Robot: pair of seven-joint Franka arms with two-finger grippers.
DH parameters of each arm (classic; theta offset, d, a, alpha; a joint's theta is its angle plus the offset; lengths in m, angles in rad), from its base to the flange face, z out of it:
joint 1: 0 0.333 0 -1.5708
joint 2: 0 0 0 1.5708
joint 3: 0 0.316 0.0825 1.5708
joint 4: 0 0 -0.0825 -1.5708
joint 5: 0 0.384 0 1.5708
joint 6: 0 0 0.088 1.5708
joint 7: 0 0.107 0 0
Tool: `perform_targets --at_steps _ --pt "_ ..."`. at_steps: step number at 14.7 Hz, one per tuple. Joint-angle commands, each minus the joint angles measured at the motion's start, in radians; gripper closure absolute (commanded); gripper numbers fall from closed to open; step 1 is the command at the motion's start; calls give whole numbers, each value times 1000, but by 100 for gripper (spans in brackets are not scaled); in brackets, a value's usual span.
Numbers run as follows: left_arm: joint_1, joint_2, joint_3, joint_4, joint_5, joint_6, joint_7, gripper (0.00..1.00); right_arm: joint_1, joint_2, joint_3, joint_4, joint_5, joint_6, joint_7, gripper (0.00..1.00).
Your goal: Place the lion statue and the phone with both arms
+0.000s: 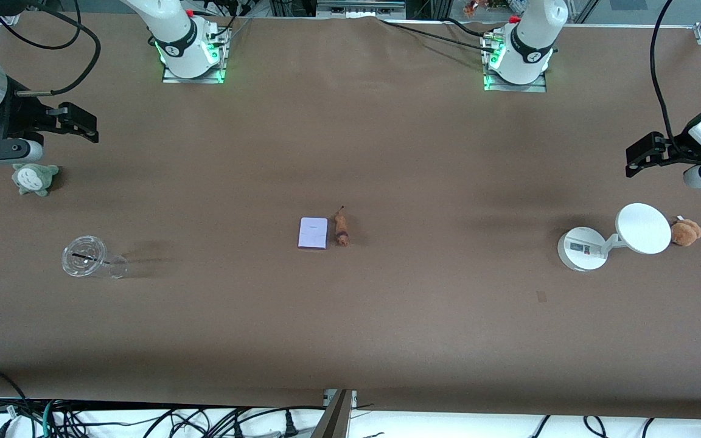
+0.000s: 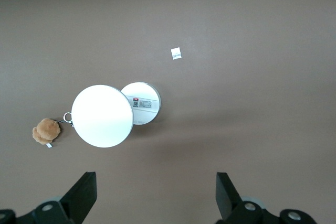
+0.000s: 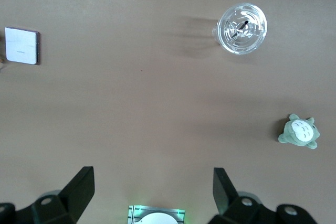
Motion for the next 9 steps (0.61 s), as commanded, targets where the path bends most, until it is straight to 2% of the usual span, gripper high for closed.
perform_targets --at_steps 1,9 --pt "2 7 -3 22 15 -19 -6 0 2 13 0 30 -2 -13 0 0" --pt "3 7 -3 22 15 -19 -6 0 0 16 -1 30 -1 -13 -2 0"
